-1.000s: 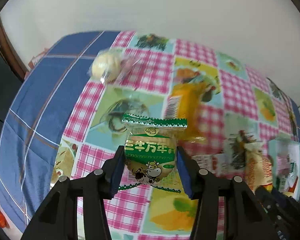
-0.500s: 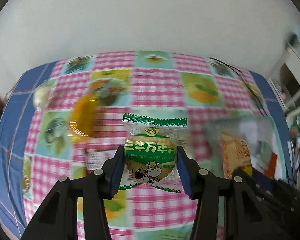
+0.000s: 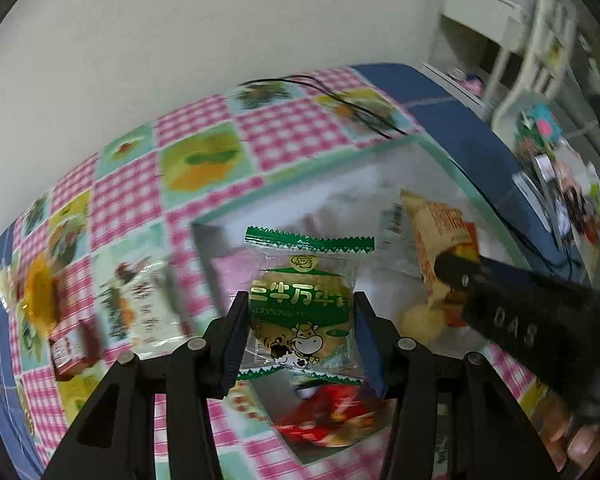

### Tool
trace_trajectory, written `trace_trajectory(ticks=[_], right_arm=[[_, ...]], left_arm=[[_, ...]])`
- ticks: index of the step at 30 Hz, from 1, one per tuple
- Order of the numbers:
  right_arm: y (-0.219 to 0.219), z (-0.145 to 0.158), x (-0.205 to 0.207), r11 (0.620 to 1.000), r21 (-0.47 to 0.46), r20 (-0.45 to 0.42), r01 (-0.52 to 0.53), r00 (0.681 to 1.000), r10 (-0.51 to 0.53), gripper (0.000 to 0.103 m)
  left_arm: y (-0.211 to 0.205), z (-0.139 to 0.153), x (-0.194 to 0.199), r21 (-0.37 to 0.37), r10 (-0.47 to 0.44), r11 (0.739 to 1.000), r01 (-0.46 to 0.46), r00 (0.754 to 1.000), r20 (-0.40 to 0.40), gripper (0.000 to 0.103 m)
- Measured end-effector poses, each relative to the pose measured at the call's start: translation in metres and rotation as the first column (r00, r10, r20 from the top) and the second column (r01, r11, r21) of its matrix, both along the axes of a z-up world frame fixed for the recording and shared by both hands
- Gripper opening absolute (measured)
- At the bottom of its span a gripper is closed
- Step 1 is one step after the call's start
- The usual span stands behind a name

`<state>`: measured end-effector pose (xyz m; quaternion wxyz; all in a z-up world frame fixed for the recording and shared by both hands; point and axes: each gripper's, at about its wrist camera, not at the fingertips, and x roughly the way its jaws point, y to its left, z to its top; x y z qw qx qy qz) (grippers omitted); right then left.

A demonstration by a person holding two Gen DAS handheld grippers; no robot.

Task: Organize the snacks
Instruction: 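Lift both held packs and carry them over the white tray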

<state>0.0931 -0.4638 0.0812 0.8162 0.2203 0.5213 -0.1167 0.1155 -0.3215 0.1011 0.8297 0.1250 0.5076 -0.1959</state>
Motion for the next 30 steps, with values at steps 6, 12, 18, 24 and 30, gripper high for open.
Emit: trace_trajectory(ticks=[6, 12, 18, 24, 30], right_arm=[[-0.023, -0.007, -0.008, 0.999, 0.014, -0.014, 0.049, 0.999, -0.049, 0.037], [-0.023, -0.009, -0.008, 0.999, 0.022, -0.013, 0.041, 0.999, -0.041, 0.037], [-0.020, -0.011, -0.005, 0.999, 0.021, -0.013, 0.033, 0.999, -0.032, 0.037], [-0.021, -0.018, -0.001, 1.000, -0.002, -0.016, 0.031, 0.999, -0.031, 0.037], [-0.024, -0.024, 0.004, 0.999, -0.007, -0.010, 0.031, 0.999, -0.031, 0.037]], left_arm=[[-0.018, -0.012, -0.005, 0.023, -0.031, 0.999, 0.031, 0.999, -0.011, 0.052], [-0.018, -0.013, -0.004, 0.020, -0.021, 1.000, 0.021, 1.000, -0.008, 0.052], [-0.017, -0.015, -0.001, 0.017, -0.009, 1.000, 0.010, 1.000, -0.010, 0.052], [-0.019, -0.021, 0.001, 0.013, -0.010, 1.000, 0.011, 1.000, -0.014, 0.052], [-0.022, -0.032, 0.007, 0.001, 0.000, 1.000, 0.000, 1.000, -0.030, 0.052]])
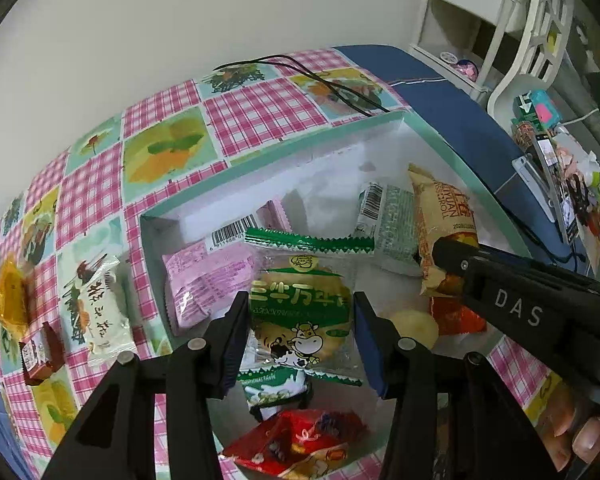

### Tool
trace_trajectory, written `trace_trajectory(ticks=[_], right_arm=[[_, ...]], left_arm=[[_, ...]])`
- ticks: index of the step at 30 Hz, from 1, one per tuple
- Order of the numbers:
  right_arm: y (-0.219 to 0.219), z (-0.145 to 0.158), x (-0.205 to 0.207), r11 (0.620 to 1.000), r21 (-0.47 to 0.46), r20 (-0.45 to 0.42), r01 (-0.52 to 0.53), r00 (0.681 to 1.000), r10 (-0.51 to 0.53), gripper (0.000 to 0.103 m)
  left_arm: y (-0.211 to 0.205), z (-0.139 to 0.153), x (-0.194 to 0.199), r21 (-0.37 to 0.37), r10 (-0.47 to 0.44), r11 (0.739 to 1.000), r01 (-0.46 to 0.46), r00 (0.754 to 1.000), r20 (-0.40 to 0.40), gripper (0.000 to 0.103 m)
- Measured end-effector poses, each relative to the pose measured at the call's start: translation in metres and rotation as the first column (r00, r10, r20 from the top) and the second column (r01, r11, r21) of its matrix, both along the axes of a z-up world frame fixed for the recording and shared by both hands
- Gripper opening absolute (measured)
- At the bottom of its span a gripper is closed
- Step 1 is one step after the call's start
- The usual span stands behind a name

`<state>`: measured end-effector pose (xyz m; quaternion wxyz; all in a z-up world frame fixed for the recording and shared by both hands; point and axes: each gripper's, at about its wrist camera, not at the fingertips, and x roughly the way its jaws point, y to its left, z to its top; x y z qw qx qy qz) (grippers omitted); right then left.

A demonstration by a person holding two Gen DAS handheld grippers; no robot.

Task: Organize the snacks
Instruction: 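Open the left tool over the tray while the right tool releases the yellow pack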

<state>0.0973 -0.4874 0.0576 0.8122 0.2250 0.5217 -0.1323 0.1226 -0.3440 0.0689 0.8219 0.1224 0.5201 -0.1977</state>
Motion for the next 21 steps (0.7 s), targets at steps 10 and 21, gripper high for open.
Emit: trace_trajectory(ticks=[10, 21], right_arm=[[-0.005, -0.005, 0.012, 1.000, 0.005, 0.031, 0.017, 0.999, -0.017, 0.037], [-0.006, -0.006, 0.028, 1.000, -0.015, 0.056, 0.020, 0.998, -0.020, 0.037]], left_arm=[[-0.005, -0.011, 0.016, -0.022, 0.029, 0.999, -0.029, 1.000, 0.005, 0.052], [-0.014, -0.019, 0.026, -0.012, 0.007, 1.000, -0.007, 0.999, 0.037, 0.052]])
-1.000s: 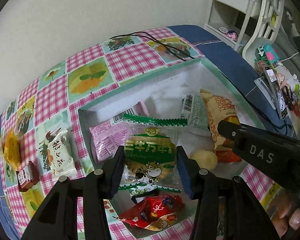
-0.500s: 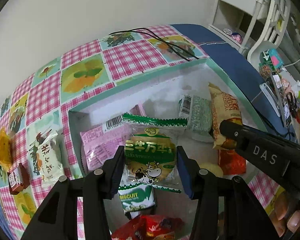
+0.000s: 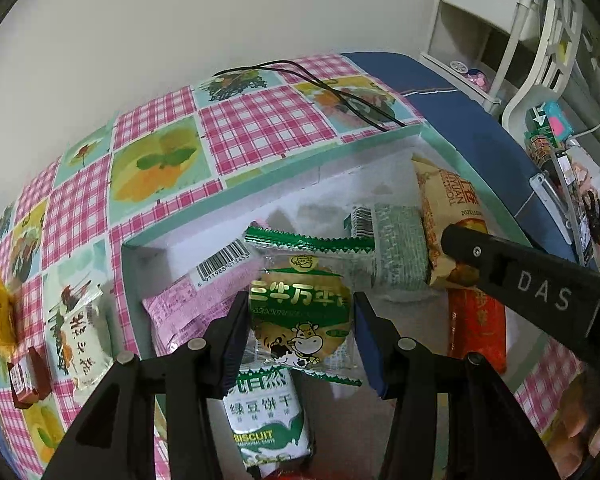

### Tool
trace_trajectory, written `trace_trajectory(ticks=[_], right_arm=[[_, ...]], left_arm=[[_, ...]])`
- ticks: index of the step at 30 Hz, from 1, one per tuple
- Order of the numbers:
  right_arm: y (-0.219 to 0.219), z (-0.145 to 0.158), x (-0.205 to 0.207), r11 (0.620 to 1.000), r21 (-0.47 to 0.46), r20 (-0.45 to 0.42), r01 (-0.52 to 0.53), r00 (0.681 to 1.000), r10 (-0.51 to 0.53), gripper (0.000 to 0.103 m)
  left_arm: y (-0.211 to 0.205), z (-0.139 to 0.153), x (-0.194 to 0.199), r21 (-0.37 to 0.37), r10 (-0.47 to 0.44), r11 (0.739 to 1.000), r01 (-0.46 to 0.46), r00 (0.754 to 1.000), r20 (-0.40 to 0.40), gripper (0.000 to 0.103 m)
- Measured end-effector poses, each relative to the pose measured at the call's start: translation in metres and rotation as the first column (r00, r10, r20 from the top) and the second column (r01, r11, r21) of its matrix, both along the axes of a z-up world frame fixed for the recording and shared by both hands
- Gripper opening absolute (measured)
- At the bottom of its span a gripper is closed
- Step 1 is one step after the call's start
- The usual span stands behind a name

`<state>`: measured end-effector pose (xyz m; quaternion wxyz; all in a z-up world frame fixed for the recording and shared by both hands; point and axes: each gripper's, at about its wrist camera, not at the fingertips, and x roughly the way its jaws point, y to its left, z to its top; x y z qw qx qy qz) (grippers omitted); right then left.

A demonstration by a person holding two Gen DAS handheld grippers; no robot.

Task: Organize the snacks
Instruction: 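Open the left tool over the tray while the right tool releases the yellow pack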

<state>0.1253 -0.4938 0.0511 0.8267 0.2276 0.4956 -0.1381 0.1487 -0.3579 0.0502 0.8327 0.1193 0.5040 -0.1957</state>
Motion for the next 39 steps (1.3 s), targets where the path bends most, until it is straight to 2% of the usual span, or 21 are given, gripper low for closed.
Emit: trace_trajectory(ticks=[12, 16, 18, 19, 20, 24, 26, 30, 32, 37, 39], right_arm=[[0.004, -0.005, 0.010, 1.000, -0.031, -0.001, -0.006, 1.000, 0.006, 0.037], [0.001, -0.005, 0.008, 1.000, -0.013, -0.002, 0.008, 1.000, -0.008, 0.038], [0.001, -0.005, 0.008, 1.000, -0.013, -0.010, 0.014, 1.000, -0.014, 0.045], [0.001, -0.006, 0.008, 1.000, -0.011, -0.017, 0.017, 1.000, -0.018, 0.048], [0.000, -0.008, 0.008, 1.000, -0.008, -0.022, 0.023, 0.999, -0.023, 0.051], [-0.002, -0.010, 0.006, 0.999, 0.006, -0.027, 0.038, 0.999, -0.038, 0.056], [-0.003, -0.010, 0.006, 0.999, 0.002, -0.030, 0.041, 0.999, -0.041, 0.061], [-0.004, -0.006, 0.005, 0.999, -0.005, -0.029, 0.045, 0.999, -0.045, 0.068], [-0.004, -0.002, 0.004, 0.999, -0.010, -0.023, 0.047, 0.999, -0.047, 0.072], [-0.005, 0.010, 0.005, 0.998, -0.035, -0.013, 0.053, 0.999, -0.053, 0.077], [-0.007, 0.014, 0.004, 0.997, -0.043, -0.010, 0.060, 0.998, -0.060, 0.084]], left_arm=[[0.001, -0.007, 0.007, 0.000, 0.000, 1.000, 0.000, 1.000, 0.000, 0.052], [0.001, -0.007, 0.007, -0.005, 0.000, 1.000, 0.000, 1.000, -0.009, 0.052], [0.002, -0.008, 0.008, -0.012, 0.001, 1.000, -0.001, 1.000, -0.023, 0.059], [0.002, -0.008, 0.008, -0.015, -0.001, 1.000, 0.000, 1.000, -0.029, 0.068], [0.002, -0.009, 0.008, -0.018, -0.004, 1.000, 0.003, 0.999, -0.033, 0.071], [0.002, -0.009, 0.009, -0.017, 0.000, 1.000, -0.001, 0.999, -0.035, 0.073], [0.002, -0.009, 0.009, -0.025, 0.000, 1.000, -0.001, 0.999, -0.042, 0.084], [0.002, -0.002, 0.008, -0.034, -0.004, 0.999, 0.003, 0.999, -0.034, 0.088], [0.001, 0.004, 0.005, -0.039, -0.009, 0.999, 0.009, 1.000, -0.018, 0.095], [0.000, 0.016, 0.003, -0.025, -0.010, 1.000, 0.010, 1.000, 0.018, 0.099], [0.003, 0.019, 0.004, -0.023, 0.003, 1.000, -0.002, 1.000, 0.020, 0.101]])
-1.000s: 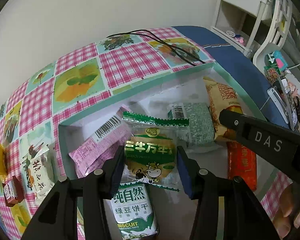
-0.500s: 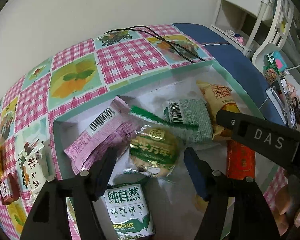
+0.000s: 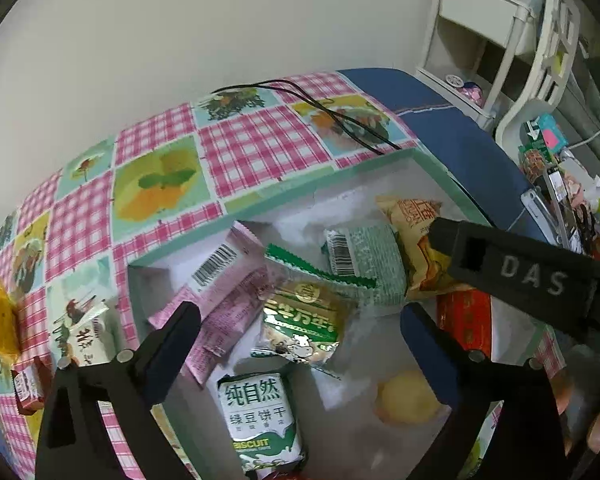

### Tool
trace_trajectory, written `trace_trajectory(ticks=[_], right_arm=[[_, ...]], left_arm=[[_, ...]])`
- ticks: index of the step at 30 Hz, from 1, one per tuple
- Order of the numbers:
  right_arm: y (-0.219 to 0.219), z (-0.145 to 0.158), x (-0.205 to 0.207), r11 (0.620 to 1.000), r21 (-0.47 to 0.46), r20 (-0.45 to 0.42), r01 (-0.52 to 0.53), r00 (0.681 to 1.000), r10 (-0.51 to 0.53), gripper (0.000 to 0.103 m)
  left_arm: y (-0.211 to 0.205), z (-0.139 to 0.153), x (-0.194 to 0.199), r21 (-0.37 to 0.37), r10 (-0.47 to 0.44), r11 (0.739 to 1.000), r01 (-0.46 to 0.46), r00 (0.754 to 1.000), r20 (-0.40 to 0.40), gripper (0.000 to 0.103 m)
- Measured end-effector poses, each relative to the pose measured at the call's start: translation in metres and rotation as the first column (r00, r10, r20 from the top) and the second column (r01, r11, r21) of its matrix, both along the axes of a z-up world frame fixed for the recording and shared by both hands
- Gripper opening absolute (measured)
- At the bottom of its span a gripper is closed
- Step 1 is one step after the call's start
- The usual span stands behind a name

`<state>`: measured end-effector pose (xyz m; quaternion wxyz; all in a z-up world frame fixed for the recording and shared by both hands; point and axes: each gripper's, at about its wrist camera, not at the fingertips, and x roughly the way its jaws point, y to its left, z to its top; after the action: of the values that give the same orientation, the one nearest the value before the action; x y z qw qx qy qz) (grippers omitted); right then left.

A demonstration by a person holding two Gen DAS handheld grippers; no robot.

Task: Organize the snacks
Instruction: 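Move both open tools back over the remaining snacks on the tablecloth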

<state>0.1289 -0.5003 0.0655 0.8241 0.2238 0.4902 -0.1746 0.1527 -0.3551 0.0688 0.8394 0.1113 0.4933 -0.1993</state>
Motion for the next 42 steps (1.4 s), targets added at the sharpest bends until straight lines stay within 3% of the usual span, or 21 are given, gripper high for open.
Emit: trace_trajectory(ticks=[9, 21, 31, 42], right_arm=[[-0.002, 0.012, -0.003, 1.000, -0.028, 0.007, 0.008, 1.000, -0.008, 0.103], [0.013, 0.024, -0.011, 0.994, -0.103, -0.046, -0.032, 0.999, 0.027, 0.103], [0.049, 0.039, -0.023, 0.984, -0.153, -0.053, -0.089, 0.995, 0.082, 0.103], [0.095, 0.031, -0.032, 0.975, -0.145, -0.086, -0.171, 0.983, 0.160, 0.103]], left_arm=[[0.031, 0.009, 0.009, -0.026, 0.123, 0.992, -0.124, 0.992, -0.014, 0.102], [0.099, 0.027, 0.028, -0.084, 0.333, 0.939, -0.334, 0.943, -0.021, 0.102], [0.133, 0.035, 0.019, -0.049, 0.361, 0.931, -0.362, 0.932, -0.032, 0.102], [0.190, 0.040, 0.007, 0.011, 0.404, 0.915, -0.404, 0.914, -0.042, 0.102]])
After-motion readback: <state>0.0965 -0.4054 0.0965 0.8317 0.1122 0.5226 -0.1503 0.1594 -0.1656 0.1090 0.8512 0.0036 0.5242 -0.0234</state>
